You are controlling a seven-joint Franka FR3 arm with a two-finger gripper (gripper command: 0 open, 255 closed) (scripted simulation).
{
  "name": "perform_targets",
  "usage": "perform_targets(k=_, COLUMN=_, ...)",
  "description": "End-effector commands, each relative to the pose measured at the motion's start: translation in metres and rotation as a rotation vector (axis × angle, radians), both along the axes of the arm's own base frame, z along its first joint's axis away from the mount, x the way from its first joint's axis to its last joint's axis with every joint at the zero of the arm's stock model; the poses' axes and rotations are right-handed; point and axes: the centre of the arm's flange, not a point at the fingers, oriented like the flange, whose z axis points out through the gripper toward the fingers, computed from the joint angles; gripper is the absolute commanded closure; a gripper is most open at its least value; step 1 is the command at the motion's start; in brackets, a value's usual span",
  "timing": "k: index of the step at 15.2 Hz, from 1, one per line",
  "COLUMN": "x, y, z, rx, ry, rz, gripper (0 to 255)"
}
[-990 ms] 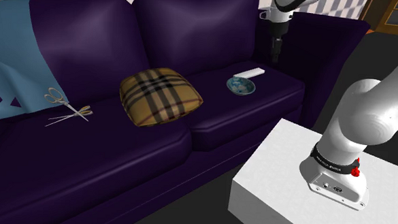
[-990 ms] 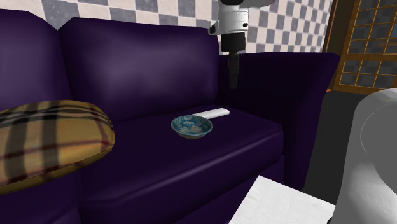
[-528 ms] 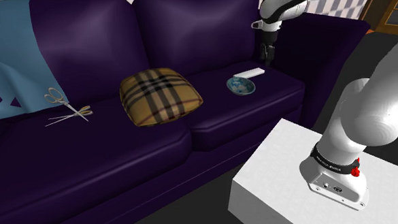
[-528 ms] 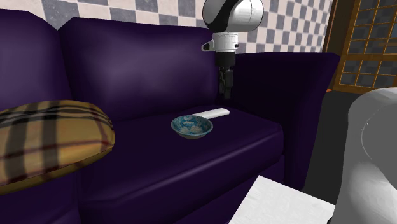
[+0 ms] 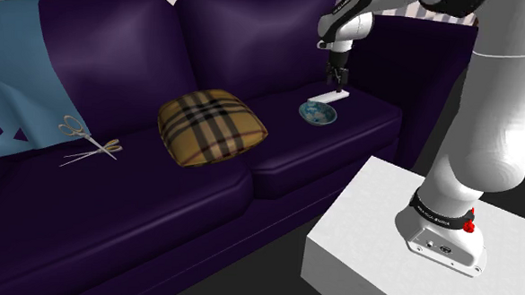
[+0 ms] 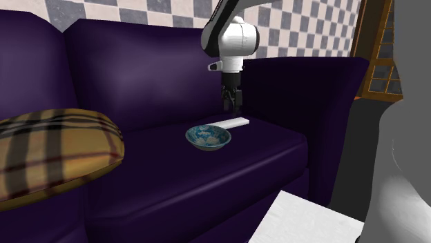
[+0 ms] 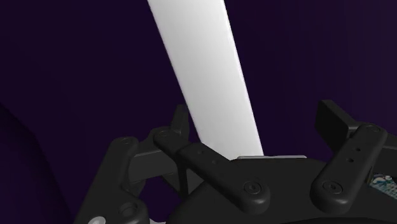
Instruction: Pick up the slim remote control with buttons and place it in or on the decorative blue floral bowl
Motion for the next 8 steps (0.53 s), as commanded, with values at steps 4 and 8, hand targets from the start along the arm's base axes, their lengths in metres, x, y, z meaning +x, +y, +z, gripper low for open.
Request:
perform_targets(k=4, x=0.022, y=-0.011, z=-0.029, rx=0.013, ry=-0.005, rz=0.078, gripper=0)
perform_targets(k=8, x=0.022, y=-0.011, z=-0.050, rx=0.013, ry=-0.005, rz=0.078, gripper=0)
